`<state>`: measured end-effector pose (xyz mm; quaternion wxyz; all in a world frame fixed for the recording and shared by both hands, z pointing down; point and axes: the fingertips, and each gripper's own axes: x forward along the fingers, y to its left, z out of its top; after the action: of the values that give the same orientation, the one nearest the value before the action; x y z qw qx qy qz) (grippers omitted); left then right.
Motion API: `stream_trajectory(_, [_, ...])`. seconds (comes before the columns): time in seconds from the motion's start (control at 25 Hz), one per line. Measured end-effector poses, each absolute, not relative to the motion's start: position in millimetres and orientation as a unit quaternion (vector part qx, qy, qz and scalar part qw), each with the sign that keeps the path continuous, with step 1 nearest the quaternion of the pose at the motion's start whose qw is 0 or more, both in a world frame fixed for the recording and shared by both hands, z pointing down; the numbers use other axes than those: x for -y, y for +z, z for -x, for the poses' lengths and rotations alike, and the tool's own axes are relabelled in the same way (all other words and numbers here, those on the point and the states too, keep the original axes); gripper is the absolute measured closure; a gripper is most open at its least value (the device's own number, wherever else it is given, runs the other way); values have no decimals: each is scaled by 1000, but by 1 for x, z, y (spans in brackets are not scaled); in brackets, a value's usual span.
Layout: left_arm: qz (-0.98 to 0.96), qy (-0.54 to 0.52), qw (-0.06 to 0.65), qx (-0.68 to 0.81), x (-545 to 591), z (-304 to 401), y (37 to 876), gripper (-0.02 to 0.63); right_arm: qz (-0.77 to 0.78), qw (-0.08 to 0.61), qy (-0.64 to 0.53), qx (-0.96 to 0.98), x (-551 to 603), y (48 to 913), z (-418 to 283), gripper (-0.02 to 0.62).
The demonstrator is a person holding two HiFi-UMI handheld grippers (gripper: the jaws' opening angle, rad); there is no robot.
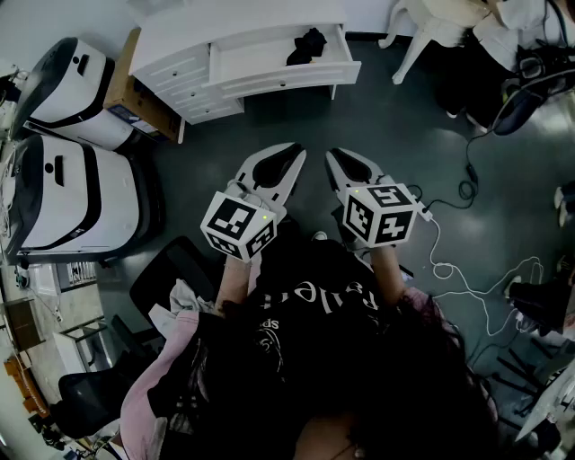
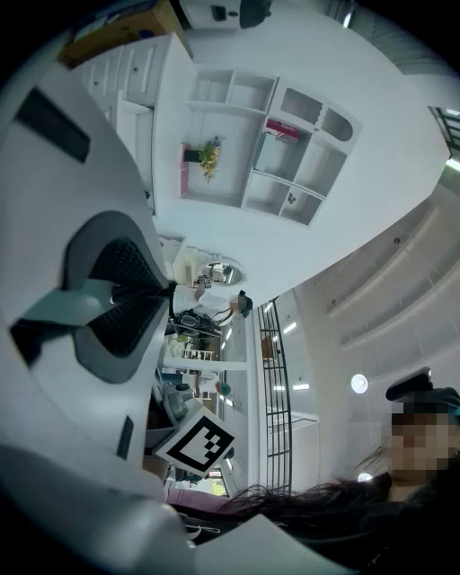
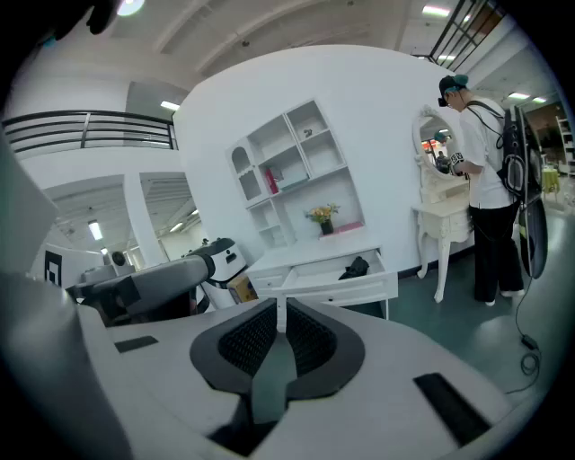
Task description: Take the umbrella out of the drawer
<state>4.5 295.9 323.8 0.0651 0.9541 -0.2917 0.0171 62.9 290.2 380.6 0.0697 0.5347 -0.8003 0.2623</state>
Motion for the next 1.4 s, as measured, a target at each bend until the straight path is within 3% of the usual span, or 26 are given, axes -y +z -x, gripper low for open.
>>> stream_trajectory(0.76, [-952, 44, 89, 291, -273, -19, 344, 566, -528, 69, 280, 798, -269, 397, -73, 531])
stream_trajectory(1.4, [-957, 49, 101, 267, -122, 4, 360, 566, -570, 64, 308, 759, -117, 417, -73, 531])
